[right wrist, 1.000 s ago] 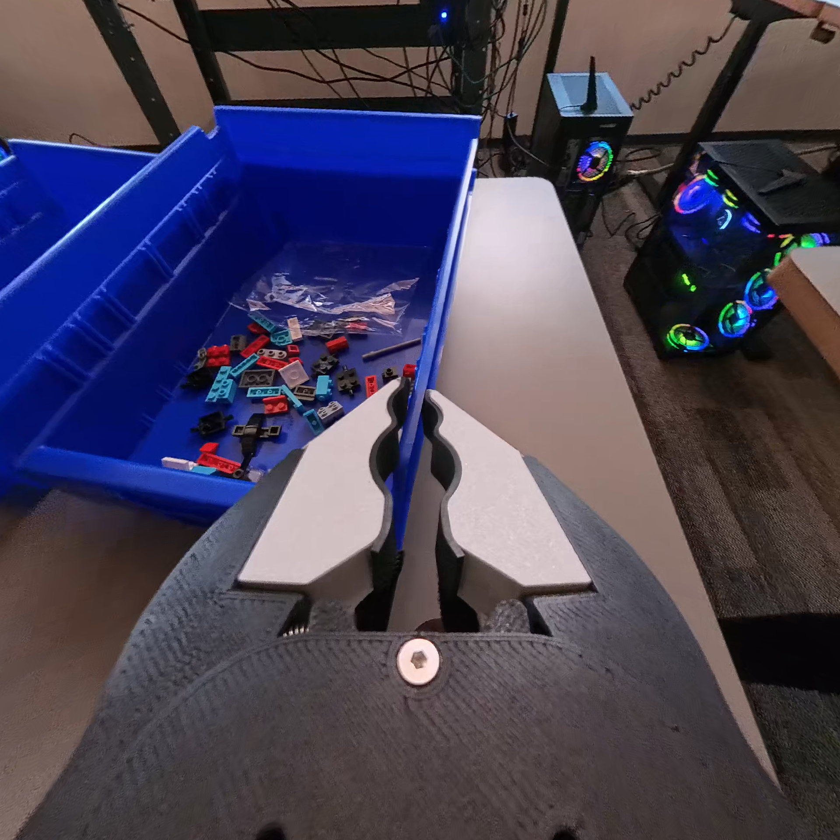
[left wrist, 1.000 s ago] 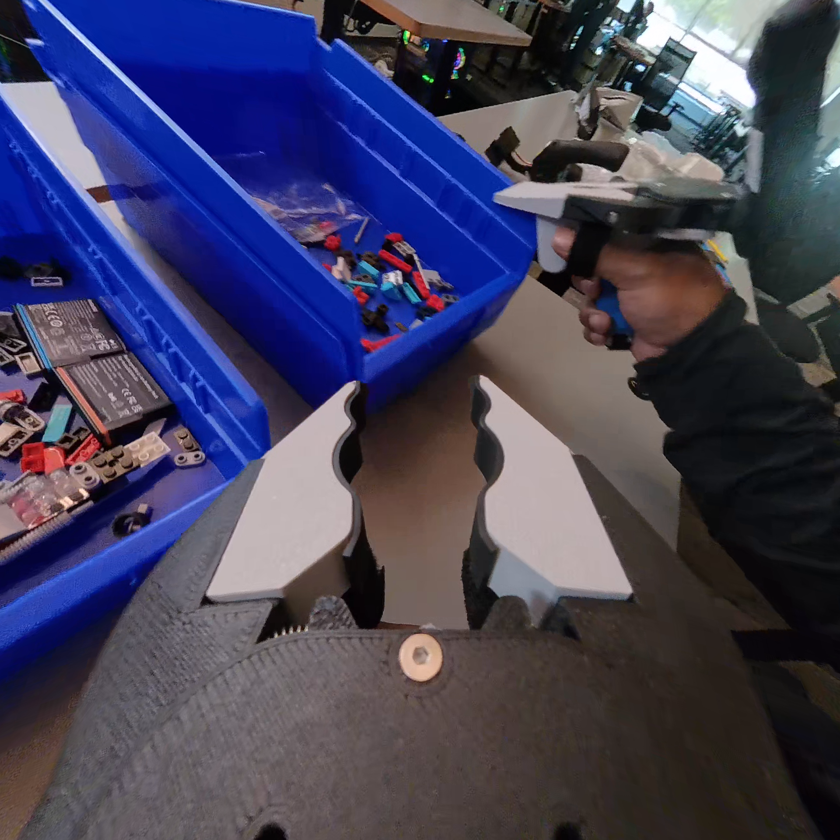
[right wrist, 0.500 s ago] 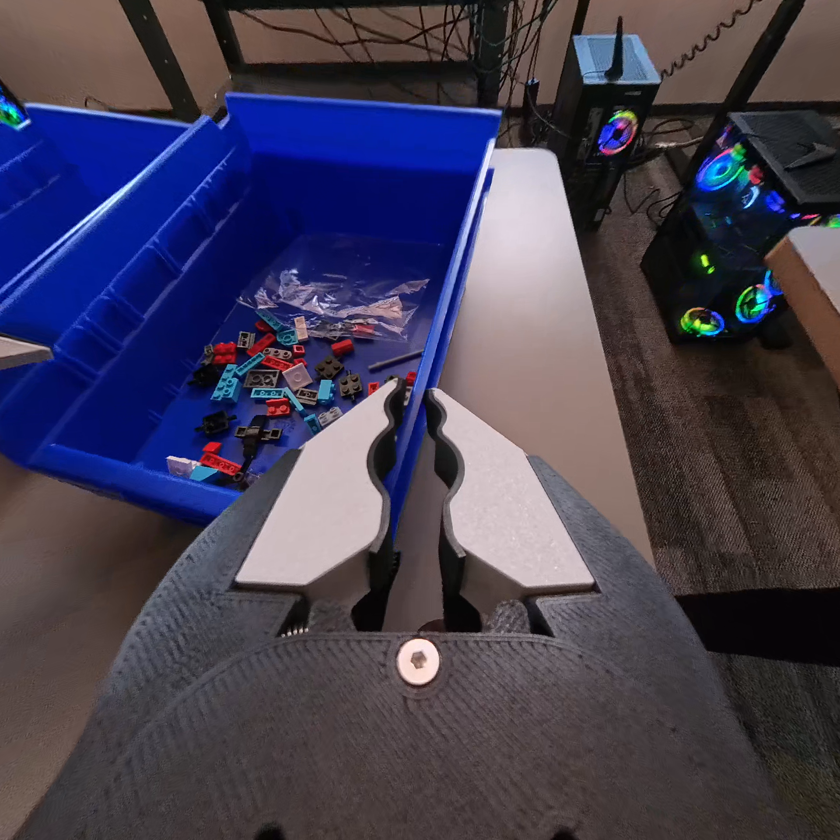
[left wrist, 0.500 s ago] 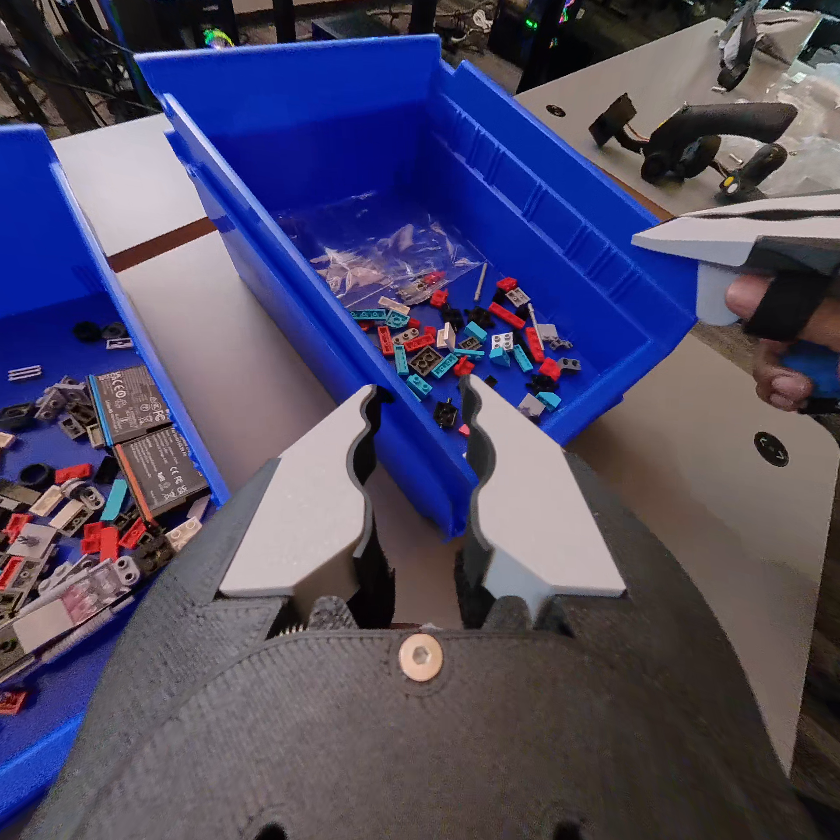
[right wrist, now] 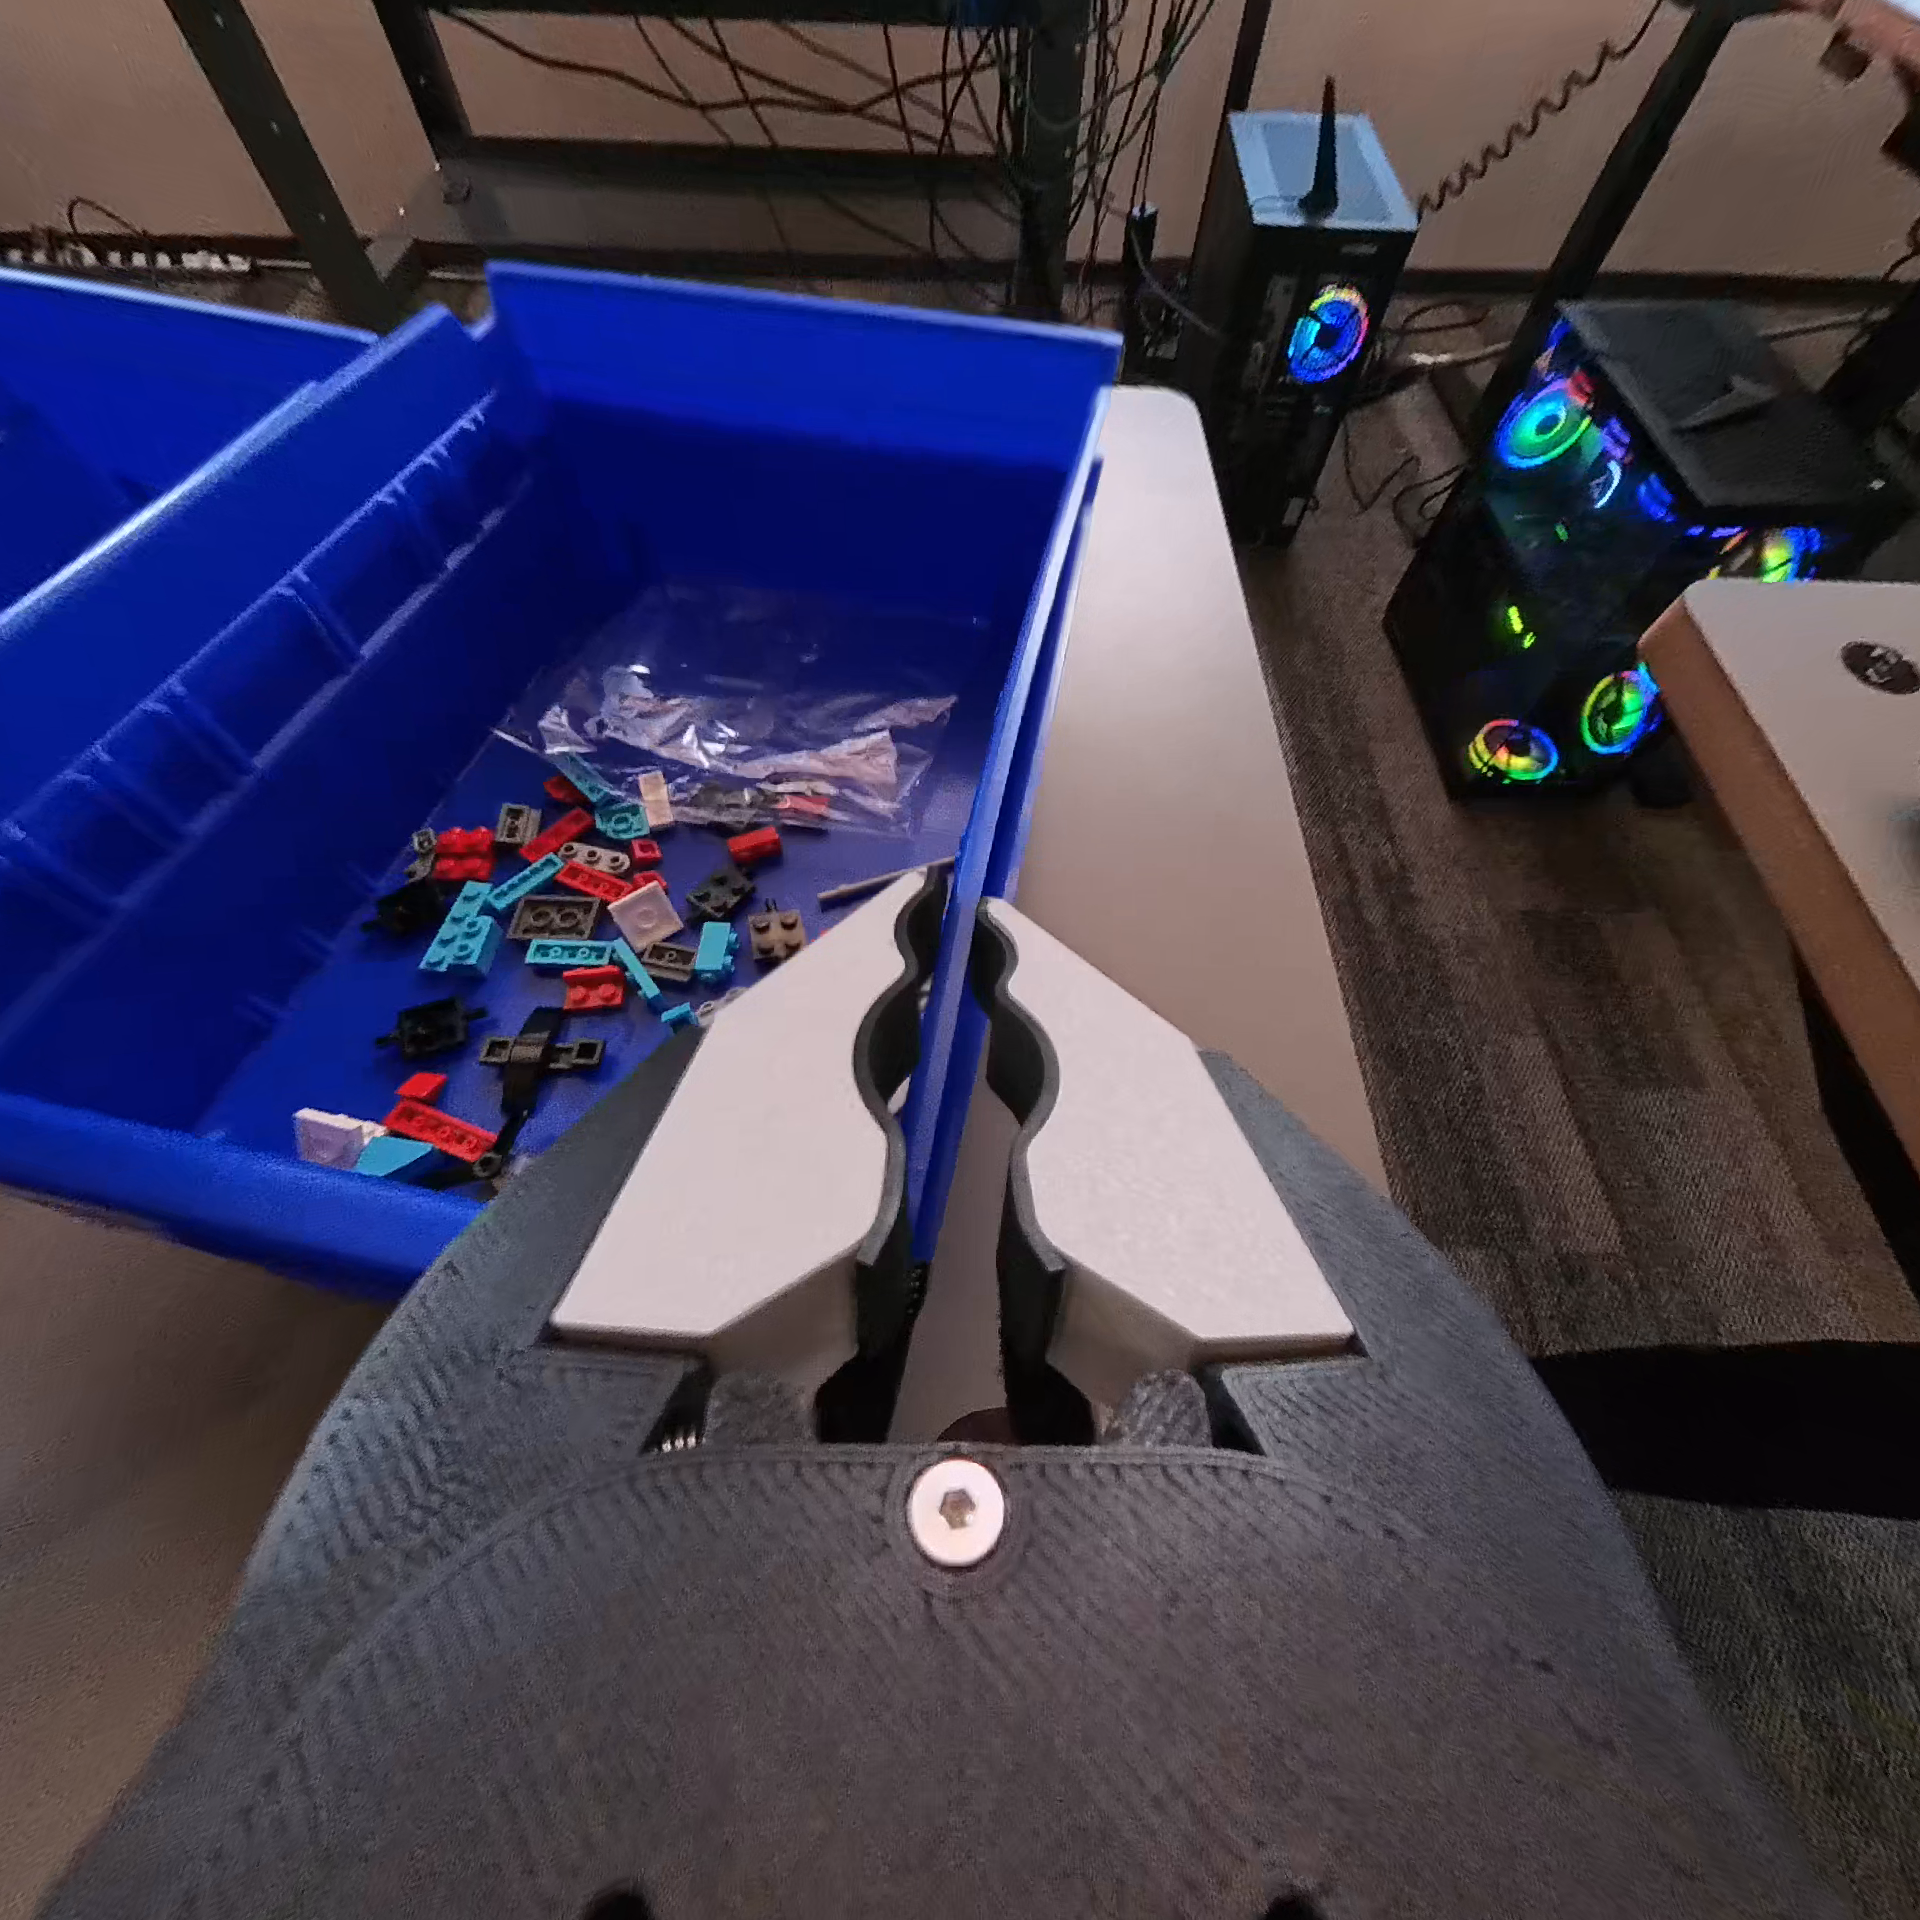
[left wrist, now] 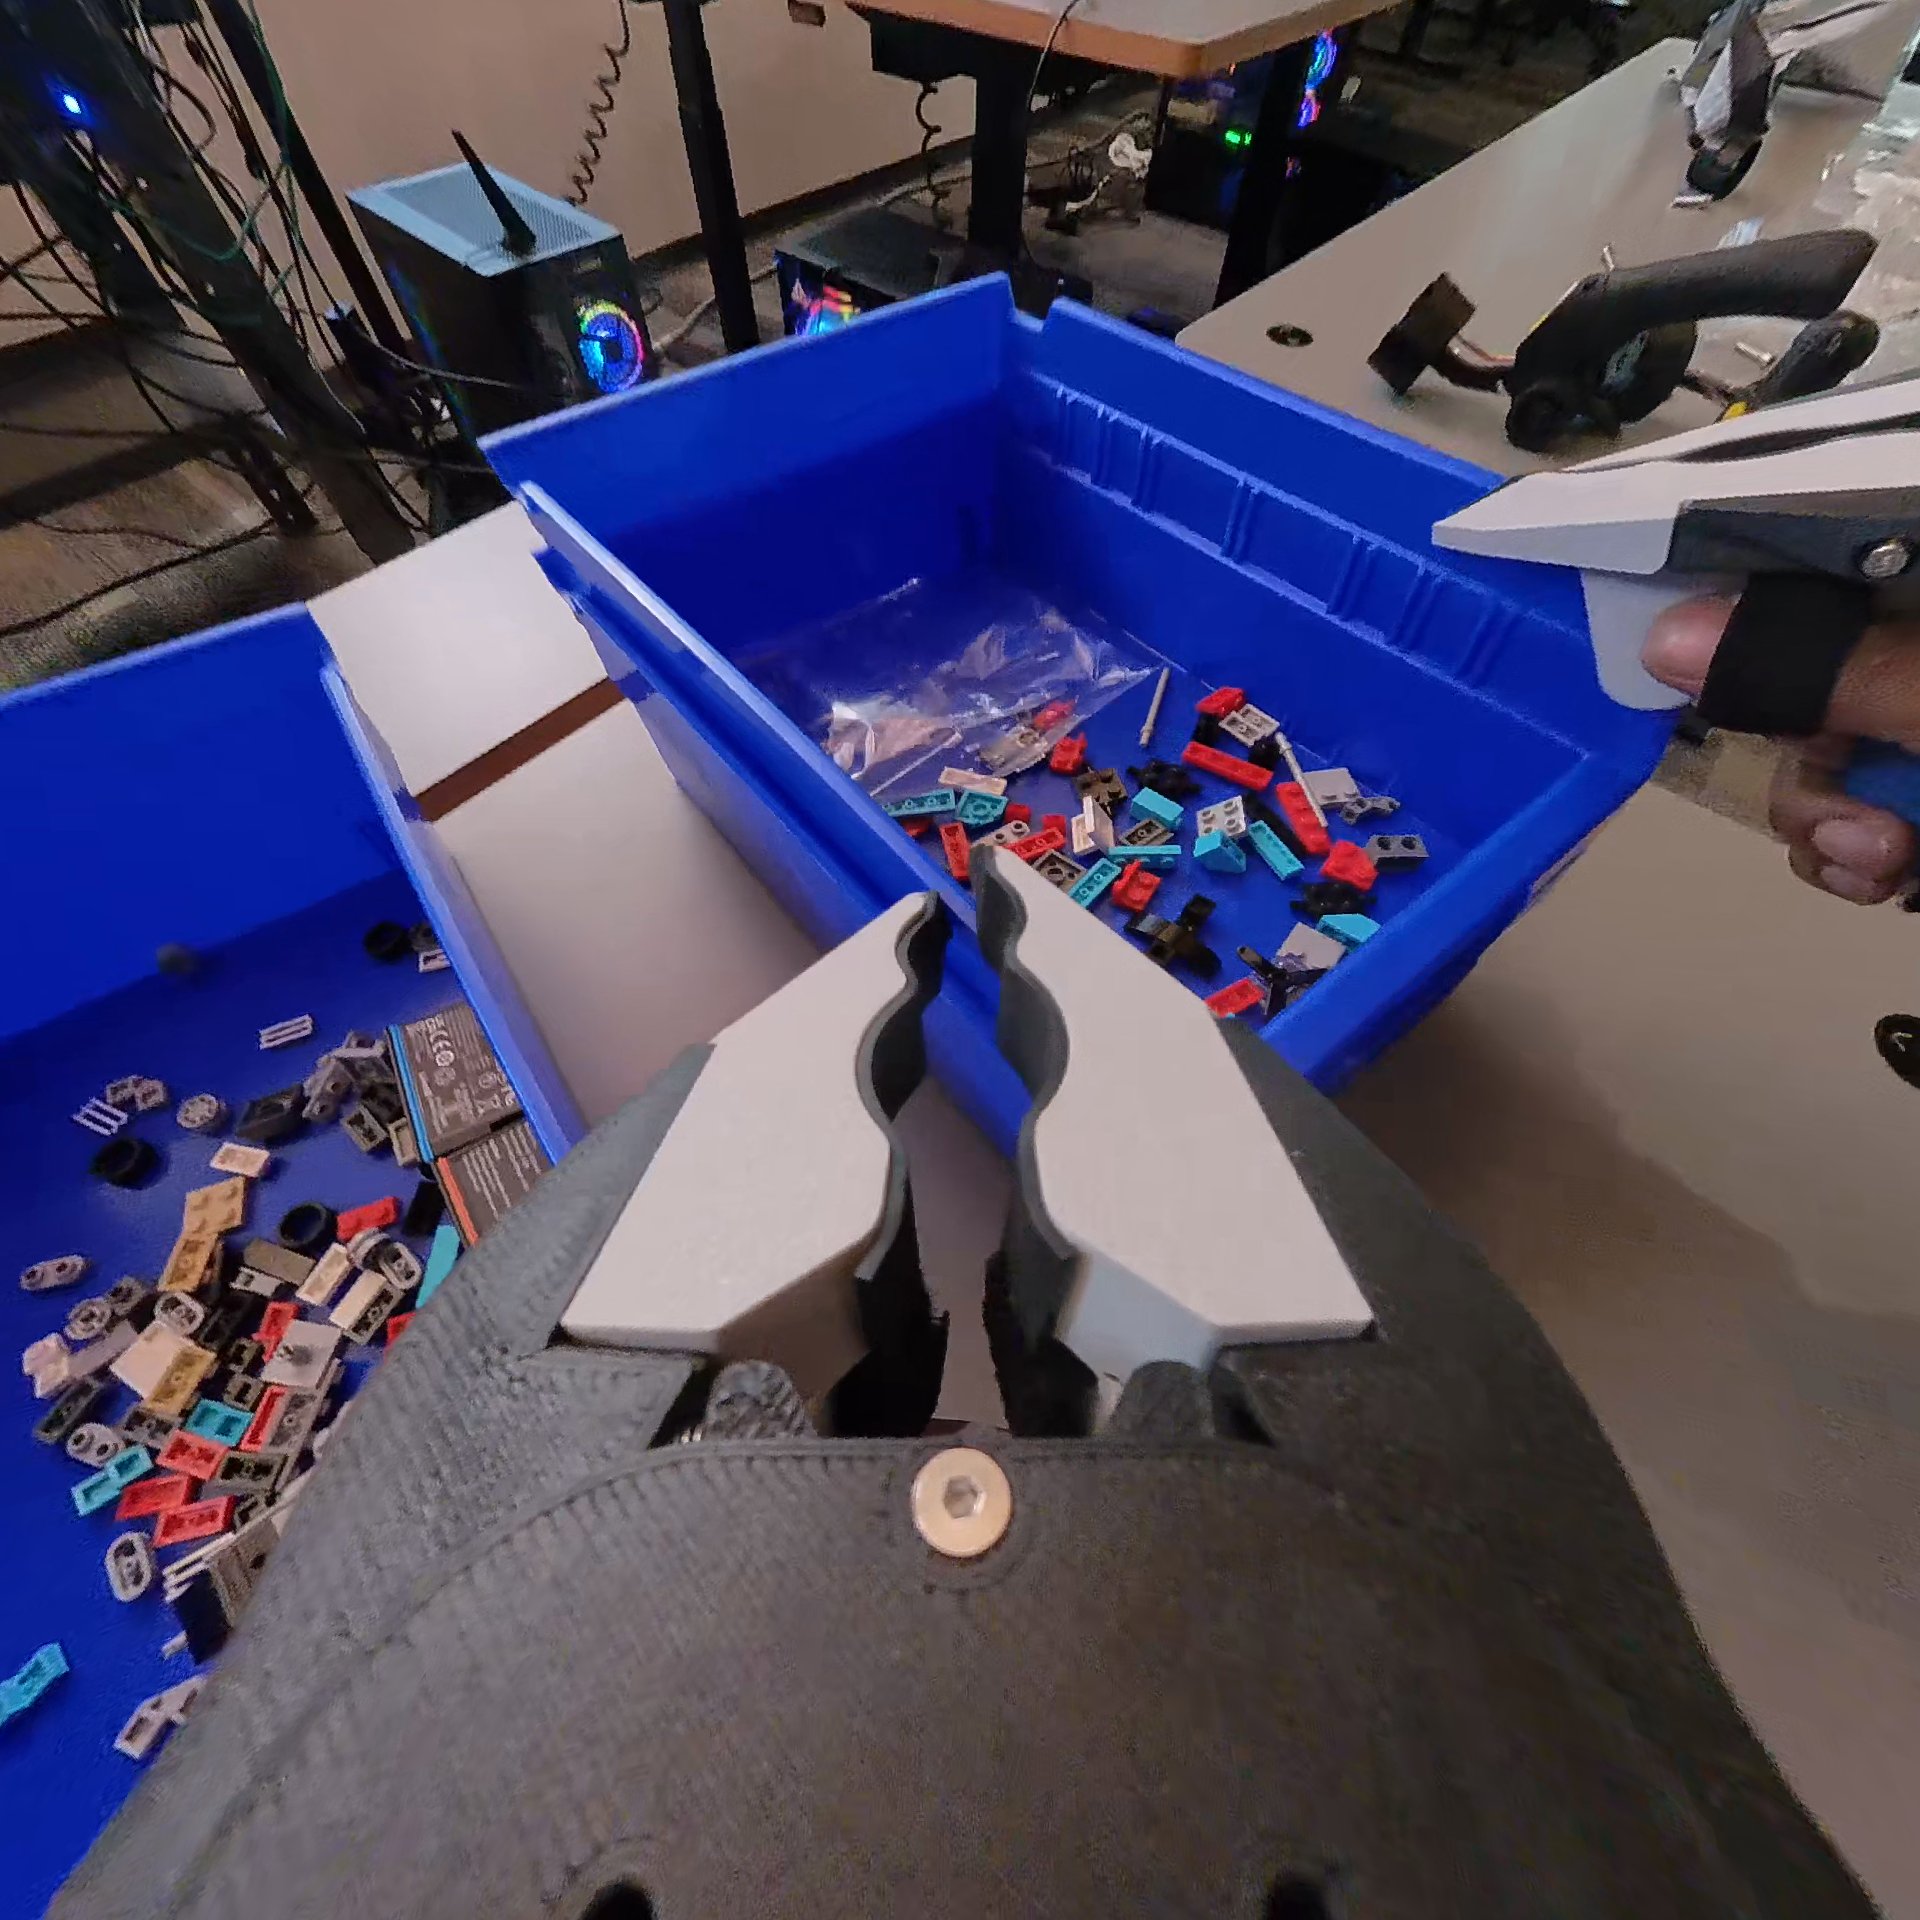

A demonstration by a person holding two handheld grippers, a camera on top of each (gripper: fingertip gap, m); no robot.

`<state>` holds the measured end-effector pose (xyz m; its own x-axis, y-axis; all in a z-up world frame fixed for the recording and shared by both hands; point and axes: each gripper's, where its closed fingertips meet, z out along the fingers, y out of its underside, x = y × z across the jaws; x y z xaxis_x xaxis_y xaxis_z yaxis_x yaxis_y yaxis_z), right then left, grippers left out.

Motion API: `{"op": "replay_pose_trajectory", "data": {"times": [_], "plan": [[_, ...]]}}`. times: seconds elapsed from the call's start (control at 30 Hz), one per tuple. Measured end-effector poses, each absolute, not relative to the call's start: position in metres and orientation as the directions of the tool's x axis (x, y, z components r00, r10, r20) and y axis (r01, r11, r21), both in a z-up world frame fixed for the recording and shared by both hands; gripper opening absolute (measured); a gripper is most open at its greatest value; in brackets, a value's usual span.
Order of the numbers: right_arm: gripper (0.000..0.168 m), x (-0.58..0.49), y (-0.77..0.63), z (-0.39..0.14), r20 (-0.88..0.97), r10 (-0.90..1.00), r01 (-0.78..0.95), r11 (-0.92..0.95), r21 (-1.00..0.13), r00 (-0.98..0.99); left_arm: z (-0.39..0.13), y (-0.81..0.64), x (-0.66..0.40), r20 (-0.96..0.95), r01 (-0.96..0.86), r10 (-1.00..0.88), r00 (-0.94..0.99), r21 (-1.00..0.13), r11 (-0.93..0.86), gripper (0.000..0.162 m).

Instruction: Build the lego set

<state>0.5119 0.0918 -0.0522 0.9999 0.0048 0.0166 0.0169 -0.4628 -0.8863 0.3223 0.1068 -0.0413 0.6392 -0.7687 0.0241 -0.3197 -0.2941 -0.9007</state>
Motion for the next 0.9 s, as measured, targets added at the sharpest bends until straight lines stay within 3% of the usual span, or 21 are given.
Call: {"op": "replay_pose_trajectory", "data": {"times": [0.03, 0.3, 0.6, 0.73, 0.8, 0.9], "plan": [[0.003, 0.512, 0.092, -0.048, 0.018, 0.001, 0.017, -0.453, -0.891, 1.0, -0.037, 0.108, 0.323, 0.027, -0.314, -0.771, 0.637, -0.904, -0.291, 0.006], [0.003, 0.516, 0.095, -0.037, 0.042, 0.01, 0.041, -0.474, -0.88, 0.999, -0.026, 0.109, 0.324, 0.259, -0.212, -0.783, 0.566, -0.872, -0.441, 0.0], [0.004, 0.517, 0.079, -0.065, -0.009, 0.002, -0.007, -0.478, -0.878, 1.0, -0.057, 0.092, 0.32, 0.276, -0.237, -0.801, 0.532, -0.859, -0.454, 0.001], [0.013, 0.518, 0.069, -0.055, 0.016, 0.017, 0.022, -0.436, -0.9, 1.0, -0.055, 0.076, 0.31, 0.276, -0.206, -0.814, 0.511, -0.88, -0.428, 0.018], [0.031, 0.525, 0.059, -0.038, 0.098, 0.008, 0.092, -0.424, -0.901, 0.995, -0.057, 0.063, 0.302, 0.266, -0.208, -0.826, 0.497, -0.888, -0.411, 0.031], [0.04, 0.502, 0.051, -0.008, 0.223, 0.152, 0.264, -0.363, -0.893, 0.963, -0.064, 0.041, 0.295, 0.286, -0.204, -0.839, 0.462, -0.887, -0.415, 0.037]]}}
